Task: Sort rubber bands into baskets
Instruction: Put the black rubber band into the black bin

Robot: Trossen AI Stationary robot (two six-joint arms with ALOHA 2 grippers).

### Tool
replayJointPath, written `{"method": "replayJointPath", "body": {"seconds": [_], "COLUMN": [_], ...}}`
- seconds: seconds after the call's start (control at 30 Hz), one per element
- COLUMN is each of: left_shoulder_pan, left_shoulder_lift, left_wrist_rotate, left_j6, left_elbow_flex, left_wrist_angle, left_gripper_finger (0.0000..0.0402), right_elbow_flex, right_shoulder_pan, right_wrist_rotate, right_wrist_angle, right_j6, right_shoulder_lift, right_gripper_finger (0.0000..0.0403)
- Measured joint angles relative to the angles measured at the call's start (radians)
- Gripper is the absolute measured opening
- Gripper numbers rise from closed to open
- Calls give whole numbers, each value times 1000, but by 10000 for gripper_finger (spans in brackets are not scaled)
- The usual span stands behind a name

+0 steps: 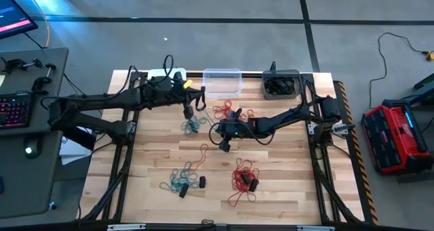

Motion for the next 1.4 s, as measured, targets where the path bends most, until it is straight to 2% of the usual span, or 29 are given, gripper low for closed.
{"method": "replayJointPath", "body": {"seconds": [0.33,0.63,0.73,0.9,1.1,1.23,1.4], "left_shoulder_pan": [11,10,10,10,-6,-35,-75], "left_shoulder_lift": [-57,-57,-57,-57,-57,-57,-41], "left_wrist_rotate": [-29,-28,-18,10,40,57,68], "left_j6": [17,17,14,-3,-19,-26,-35], "left_elbow_flex": [0,0,0,0,0,0,0], "left_wrist_angle": [-46,-44,-43,-42,-33,-10,13], "left_gripper_finger": [0,0,0,0,0,0,0], "right_elbow_flex": [0,0,0,0,0,0,1], "right_shoulder_pan": [0,-21,-23,-22,-22,-22,-22], "right_wrist_rotate": [-2,-92,-92,-75,53,98,122], "right_wrist_angle": [5,117,110,110,208,373,579], "right_j6": [-3,-57,-91,-100,-98,-131,-209], "right_shoulder_lift": [0,0,0,-2,-34,-42,-43], "right_gripper_finger": [0,6,34,122,216,252,270]}}
